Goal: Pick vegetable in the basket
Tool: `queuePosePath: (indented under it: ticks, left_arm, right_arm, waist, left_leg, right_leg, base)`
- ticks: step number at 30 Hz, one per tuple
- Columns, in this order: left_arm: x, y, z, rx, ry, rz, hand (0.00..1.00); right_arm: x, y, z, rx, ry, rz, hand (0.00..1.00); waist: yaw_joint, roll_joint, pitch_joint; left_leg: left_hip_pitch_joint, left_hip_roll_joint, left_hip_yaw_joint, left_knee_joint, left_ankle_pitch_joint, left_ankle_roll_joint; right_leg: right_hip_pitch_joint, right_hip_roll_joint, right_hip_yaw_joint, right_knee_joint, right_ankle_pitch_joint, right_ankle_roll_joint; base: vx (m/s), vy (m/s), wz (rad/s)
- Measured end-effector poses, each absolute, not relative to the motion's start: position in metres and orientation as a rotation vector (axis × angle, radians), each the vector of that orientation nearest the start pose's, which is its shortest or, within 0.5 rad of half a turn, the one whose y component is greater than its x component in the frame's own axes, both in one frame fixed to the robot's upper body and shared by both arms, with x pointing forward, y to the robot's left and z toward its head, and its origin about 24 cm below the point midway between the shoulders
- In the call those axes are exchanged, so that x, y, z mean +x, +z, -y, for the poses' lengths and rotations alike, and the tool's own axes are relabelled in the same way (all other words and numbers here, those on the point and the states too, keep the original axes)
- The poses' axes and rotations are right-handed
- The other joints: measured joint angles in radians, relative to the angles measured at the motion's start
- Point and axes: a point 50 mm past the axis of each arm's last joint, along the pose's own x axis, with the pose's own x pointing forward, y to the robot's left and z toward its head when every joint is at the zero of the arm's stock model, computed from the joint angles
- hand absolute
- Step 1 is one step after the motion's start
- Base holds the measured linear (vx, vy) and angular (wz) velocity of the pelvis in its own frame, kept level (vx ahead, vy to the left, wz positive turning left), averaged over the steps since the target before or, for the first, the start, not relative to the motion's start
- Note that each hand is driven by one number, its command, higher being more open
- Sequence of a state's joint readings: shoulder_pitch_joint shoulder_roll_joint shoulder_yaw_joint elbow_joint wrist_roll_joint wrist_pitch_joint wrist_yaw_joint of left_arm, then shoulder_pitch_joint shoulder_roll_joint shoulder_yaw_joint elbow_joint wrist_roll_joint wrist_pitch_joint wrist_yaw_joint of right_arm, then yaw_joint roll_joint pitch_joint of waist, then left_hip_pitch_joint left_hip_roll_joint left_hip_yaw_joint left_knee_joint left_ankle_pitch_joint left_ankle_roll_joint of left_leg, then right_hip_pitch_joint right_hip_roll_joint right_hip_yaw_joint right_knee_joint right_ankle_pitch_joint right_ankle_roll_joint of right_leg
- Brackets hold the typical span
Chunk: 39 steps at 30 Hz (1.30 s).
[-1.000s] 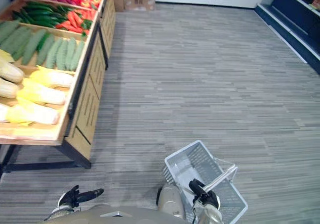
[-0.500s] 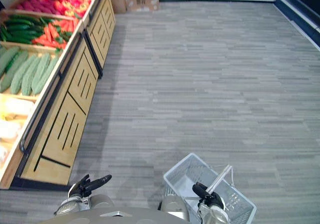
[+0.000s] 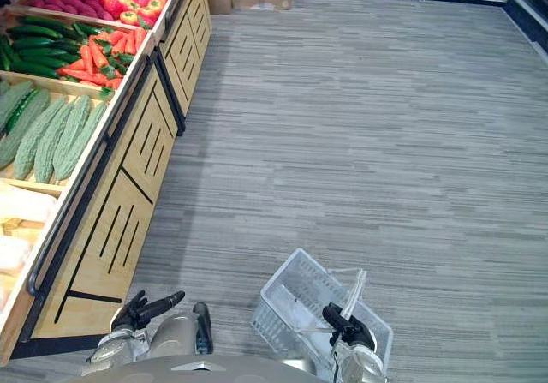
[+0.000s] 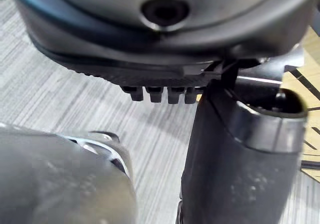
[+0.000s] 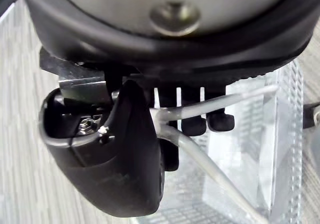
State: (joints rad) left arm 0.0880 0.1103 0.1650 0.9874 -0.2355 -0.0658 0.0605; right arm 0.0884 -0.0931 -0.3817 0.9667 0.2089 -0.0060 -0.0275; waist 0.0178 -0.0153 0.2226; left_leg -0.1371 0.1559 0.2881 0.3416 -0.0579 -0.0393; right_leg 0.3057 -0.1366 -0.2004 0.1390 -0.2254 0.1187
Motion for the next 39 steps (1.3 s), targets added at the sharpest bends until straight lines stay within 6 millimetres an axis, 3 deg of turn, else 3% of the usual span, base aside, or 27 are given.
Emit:
queuePosePath:
  ticks: [3, 7, 15, 17, 19, 20, 21, 22, 24, 26, 27, 28, 30, 31, 32, 33, 36, 39]
  left_arm:
    - [0.101, -0.153, -0.22, -0.149, 0.404, -1.0, 1.0]
    - [0.102, -0.153, -0.219, -0.141, 0.394, -1.002, 1.0]
    - [0.101, -0.152, -0.229, -0.097, 0.384, -1.004, 1.0]
    - [0.101, -0.152, -0.229, -0.092, 0.378, -1.005, 1.0]
    - [0.1, -0.152, -0.229, -0.09, 0.378, -1.006, 1.0]
    - [0.1, -0.152, -0.229, -0.089, 0.379, -1.008, 1.0]
    - [0.097, -0.152, -0.23, -0.084, 0.379, -1.016, 1.0]
    - [0.095, -0.153, -0.229, -0.081, 0.375, -1.021, 1.0]
    - [0.086, -0.155, -0.228, -0.078, 0.379, -1.044, 1.0]
    - [0.082, -0.156, -0.228, -0.071, 0.375, -1.055, 1.0]
    - [0.082, -0.156, -0.227, -0.062, 0.368, -1.058, 1.0]
    - [0.082, -0.156, -0.227, -0.061, 0.368, -1.058, 1.0]
    - [0.085, -0.156, -0.226, -0.066, 0.371, -1.055, 1.0]
    - [0.084, -0.156, -0.228, -0.065, 0.375, -1.056, 1.0]
    - [0.083, -0.155, -0.232, -0.056, 0.382, -1.057, 1.0]
    - [0.084, -0.156, -0.23, -0.063, 0.395, -1.054, 1.0]
    - [0.089, -0.157, -0.22, -0.118, 0.41, -1.038, 1.0]
    - [0.095, -0.155, -0.218, -0.146, 0.427, -1.012, 1.0]
  right_arm:
    - [0.095, -0.149, 0.241, 0.257, -0.554, -0.978, 0.0]
    - [0.092, -0.15, 0.24, 0.248, -0.546, -0.991, 0.0]
    - [0.096, -0.152, 0.227, 0.187, -0.455, -1.016, 0.0]
    - [0.096, -0.153, 0.225, 0.191, -0.453, -1.013, 0.0]
    - [0.096, -0.152, 0.227, 0.188, -0.458, -1.006, 0.0]
    - [0.097, -0.152, 0.227, 0.188, -0.459, -1.006, 0.0]
    - [0.096, -0.152, 0.227, 0.189, -0.46, -1.006, 0.0]
    - [0.096, -0.152, 0.227, 0.191, -0.463, -1.004, 0.0]
    - [0.103, -0.15, 0.225, 0.198, -0.455, -0.971, 0.0]
    - [0.104, -0.148, 0.226, 0.198, -0.456, -0.953, 0.0]
    - [0.104, -0.148, 0.227, 0.199, -0.456, -0.944, 0.0]
    - [0.104, -0.148, 0.227, 0.2, -0.452, -0.942, 0.0]
    - [0.103, -0.148, 0.226, 0.212, -0.442, -0.947, 0.0]
    - [0.102, -0.149, 0.226, 0.218, -0.444, -0.951, 0.0]
    - [0.097, -0.15, 0.226, 0.246, -0.468, -0.955, 0.0]
    - [0.09, -0.15, 0.233, 0.25, -0.505, -0.961, 0.0]
    - [0.088, -0.149, 0.238, 0.254, -0.535, -0.957, 0.0]
    - [0.085, -0.152, 0.231, 0.293, -0.542, -0.975, 0.0]
  waist:
    - [0.003, 0.005, -0.005]
    - [0.002, 0.008, -0.008]
    - [0.013, -0.038, -0.043]
    - [0.01, -0.037, -0.043]
    - [0.007, -0.044, -0.04]
    - [0.005, -0.046, -0.038]
    - [0.003, -0.044, -0.038]
    - [0.002, -0.032, -0.035]
    - [0.006, -0.031, -0.034]
    - [0.002, -0.026, -0.034]
    - [-0.001, -0.026, -0.033]
    - [-0.002, -0.026, -0.033]
    - [-0.014, -0.027, -0.031]
    - [-0.02, -0.03, -0.031]
    - [-0.028, -0.046, -0.031]
    - [-0.029, -0.048, -0.035]
    - [-0.011, -0.007, -0.034]
    - [-0.01, 0.002, -0.036]
  left_leg:
    - [0.041, -0.003, 0.025, -0.077, 0.021, -0.019]
    - [0.056, -0.011, 0.05, -0.151, 0.052, -0.019]
    - [0.077, -0.06, 0.065, -0.225, 0.066, -0.006]
    - [0.08, -0.069, 0.045, -0.225, 0.056, 0.01]
    - [0.101, -0.099, 0.003, -0.221, 0.033, 0.028]
    - [0.115, -0.109, -0.013, -0.223, 0.028, 0.031]
    - [0.141, -0.111, -0.039, -0.223, 0.016, 0.043]
    - [0.155, -0.111, -0.05, -0.223, 0.009, 0.047]
    - [0.19, -0.114, -0.073, -0.218, -0.03, 0.064]
    - [0.205, -0.114, -0.106, -0.221, -0.043, 0.063]
    - [0.211, -0.112, -0.138, -0.223, -0.05, 0.059]
    - [0.213, -0.109, -0.151, -0.222, -0.055, 0.054]
    - [0.212, -0.089, -0.218, -0.22, -0.078, 0.02]
    - [0.212, -0.087, -0.239, -0.219, -0.084, 0.009]
    - [0.215, -0.094, -0.285, -0.207, -0.097, -0.014]
    - [0.216, -0.085, -0.318, -0.191, -0.107, -0.033]
    - [0.212, -0.049, -0.352, -0.188, -0.109, -0.068]
    - [0.211, -0.008, -0.388, -0.225, -0.095, -0.101]
  right_leg:
    - [-0.003, 0.0, 0.019, -0.022, 0.023, 0.005]
    - [-0.038, -0.002, 0.043, -0.022, 0.049, 0.017]
    - [-0.101, -0.038, 0.057, 0.066, 0.064, 0.027]
    - [-0.154, -0.047, 0.053, 0.2, 0.067, 0.032]
    - [-0.242, -0.082, 0.054, 0.45, 0.11, 0.034]
    - [-0.261, -0.093, 0.054, 0.515, 0.144, 0.028]
    - [-0.289, -0.105, 0.06, 0.615, 0.235, 0.013]
    - [-0.301, -0.106, 0.068, 0.659, 0.26, 0.008]
    - [-0.379, -0.097, 0.092, 0.788, 0.092, -0.014]
    - [-0.429, -0.072, 0.097, 0.755, 0.009, -0.011]
    - [-0.449, -0.046, 0.12, 0.661, -0.019, -0.013]
    - [-0.457, -0.025, 0.147, 0.598, -0.026, -0.012]
    - [-0.478, 0.071, 0.331, 0.322, -0.011, 0.004]
    - [-0.475, 0.089, 0.383, 0.265, -0.005, 0.013]
    - [-0.461, 0.095, 0.433, 0.218, 0.05, 0.021]
    - [-0.459, 0.111, 0.405, 0.258, 0.044, -0.031]
    - [-0.465, 0.125, 0.328, 0.311, 0.0, -0.075]
    - [-0.451, 0.142, 0.24, 0.329, -0.027, -0.104]
  base:
    - [0.06, -0.017, -0.28]
    - [0.05, 0.004, -0.17]
    - [0.07, 0.047, 0.0]
    - [0.07, 0.088, 0.41]
    - [0.08, 0.114, 0.65]
    - [0.1, 0.125, 0.67]
    - [0.1, 0.083, 0.57]
    - [0.13, 0.085, 0.5]
    - [0.13, 0.048, 0.33]
    - [0.11, -0.015, 0.52]
    - [0.13, -0.083, 0.61]
    - [0.12, -0.139, 0.64]
    - [0.15, -0.218, 0.78]
    - [0.18, -0.278, 1.03]
    - [0.24, -0.316, 1.09]
    - [0.26, -0.315, 0.97]
    - [0.25, -0.239, 0.6]
    - [0.23, -0.222, 0.74]
